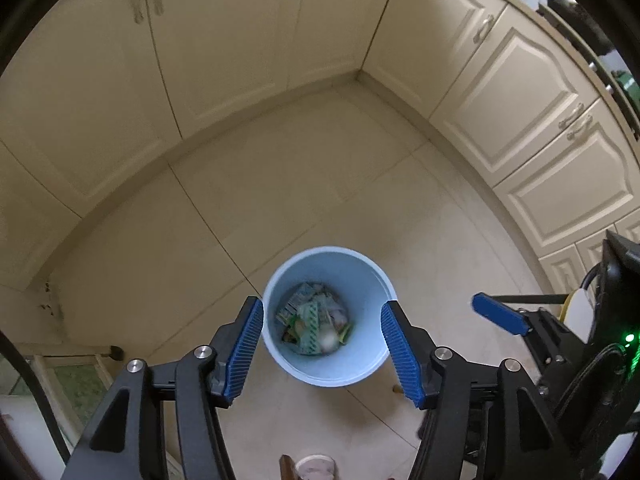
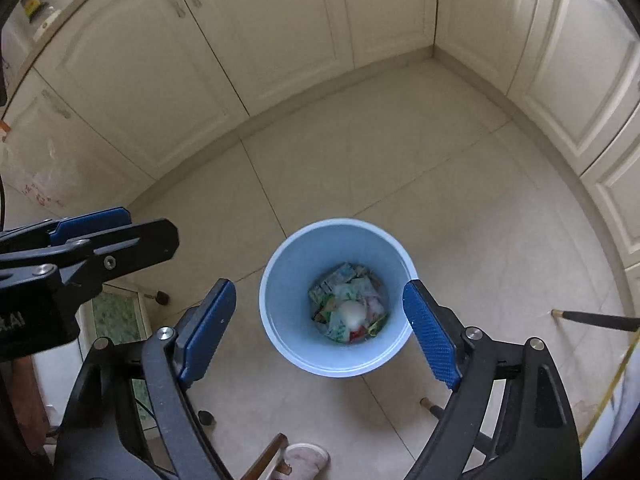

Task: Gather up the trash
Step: 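Open both tools over the blue bin, dropping rice lump and ginger, then move both tools back toward the table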

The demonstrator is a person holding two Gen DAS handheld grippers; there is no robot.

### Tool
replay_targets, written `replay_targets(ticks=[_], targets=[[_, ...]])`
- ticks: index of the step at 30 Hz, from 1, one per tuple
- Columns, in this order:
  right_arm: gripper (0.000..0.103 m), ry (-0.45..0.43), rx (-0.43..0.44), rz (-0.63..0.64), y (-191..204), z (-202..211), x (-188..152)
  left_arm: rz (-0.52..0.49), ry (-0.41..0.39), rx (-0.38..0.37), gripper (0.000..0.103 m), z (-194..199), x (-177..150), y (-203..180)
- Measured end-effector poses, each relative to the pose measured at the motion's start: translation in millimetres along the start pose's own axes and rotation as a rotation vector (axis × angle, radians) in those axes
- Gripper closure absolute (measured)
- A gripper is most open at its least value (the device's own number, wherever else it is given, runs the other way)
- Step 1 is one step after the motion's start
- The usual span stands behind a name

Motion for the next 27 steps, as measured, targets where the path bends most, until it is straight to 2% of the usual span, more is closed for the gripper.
replay_targets(ticks=[3, 6, 8, 11, 14, 19, 23, 27], targets=[[0.010, -0.032, -0.015, 0.012, 7, 25, 1, 0.018, -0.037, 0.005, 0.045, 26, -7, 5], [0.009, -0.081, -0.036, 0.029, 17, 60, 5, 0.015, -0.083, 0.027, 0.043, 56, -21, -1], [0.008, -0.116, -0.049, 0.035, 24, 86, 8, 0.015, -0.125, 0.034, 0.038, 83, -32, -6], [0.002, -0.169, -0.108, 0.079, 37, 125, 8, 0.006, -0.186, 0.037, 0.036, 119, -45, -12], [0.002, -0.225, -0.152, 0.099, 48, 164, 3, -0.005, -0.266, 0.027, 0.034, 166, -57, -24], [0.000, -0.318, -0.224, 0.111, 60, 230, -13, -0.022, -0.434, -0.001, 0.020, 245, -84, -55], [0.000, -0.402, -0.264, 0.105, 60, 289, -24, -0.032, -0.571, -0.031, 0.013, 304, -122, -90], [0.000, -0.502, -0.308, 0.077, 54, 346, -37, -0.063, -0.694, -0.006, 0.007, 348, -162, -113]])
Point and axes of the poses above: each gripper's, at about its wrist camera, not at the fingertips, and z roughly against the way its jaws point, y to its left, x to its top, the point moved 3 cm from there along -z, roughly the way its jaws point, and after that the axes turned 4 degrees about -y, right-handed, at the moved point
